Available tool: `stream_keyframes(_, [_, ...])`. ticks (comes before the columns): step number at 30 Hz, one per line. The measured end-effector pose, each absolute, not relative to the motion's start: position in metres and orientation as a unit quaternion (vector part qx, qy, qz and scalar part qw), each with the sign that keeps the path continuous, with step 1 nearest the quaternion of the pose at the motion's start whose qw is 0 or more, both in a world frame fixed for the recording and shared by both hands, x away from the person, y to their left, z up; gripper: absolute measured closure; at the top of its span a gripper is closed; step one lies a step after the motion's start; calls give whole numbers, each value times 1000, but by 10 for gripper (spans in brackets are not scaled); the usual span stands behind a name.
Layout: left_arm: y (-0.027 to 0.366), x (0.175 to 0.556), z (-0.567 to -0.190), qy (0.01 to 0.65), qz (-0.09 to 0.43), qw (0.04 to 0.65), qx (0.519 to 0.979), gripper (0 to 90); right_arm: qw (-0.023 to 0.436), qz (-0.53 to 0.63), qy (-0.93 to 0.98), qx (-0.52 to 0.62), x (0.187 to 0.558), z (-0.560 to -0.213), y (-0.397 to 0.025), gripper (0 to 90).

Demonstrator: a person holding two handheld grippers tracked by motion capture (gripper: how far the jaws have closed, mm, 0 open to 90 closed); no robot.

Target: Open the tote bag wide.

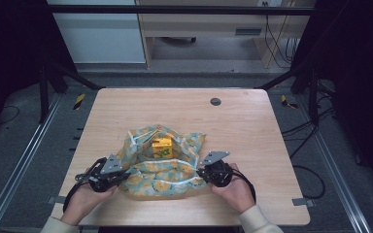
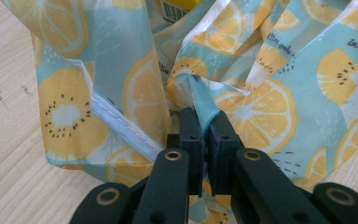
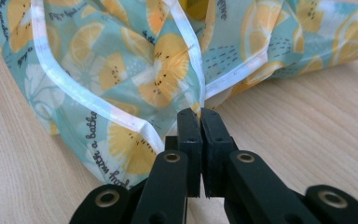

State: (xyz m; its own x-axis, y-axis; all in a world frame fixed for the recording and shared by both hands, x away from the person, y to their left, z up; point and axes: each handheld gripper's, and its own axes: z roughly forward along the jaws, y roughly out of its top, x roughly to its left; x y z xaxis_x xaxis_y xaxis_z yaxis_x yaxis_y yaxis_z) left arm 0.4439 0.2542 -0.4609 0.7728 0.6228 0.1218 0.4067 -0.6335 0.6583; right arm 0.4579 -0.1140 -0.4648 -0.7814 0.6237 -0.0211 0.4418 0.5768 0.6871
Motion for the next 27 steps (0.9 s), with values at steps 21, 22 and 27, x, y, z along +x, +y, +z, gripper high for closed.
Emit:
stream_keyframes(21, [254,441,-463,288,177,316,887,860,178,384,863,277,478,-404,-90,218])
stream_keyframes(22, [254,441,-463,288,177,316,887,860,172,384,864,275,483,-400,-86,183])
stream_keyframes(27, [253,441,-462,286,180,315,887,859,168,373,867,283,506,-393,-72,257])
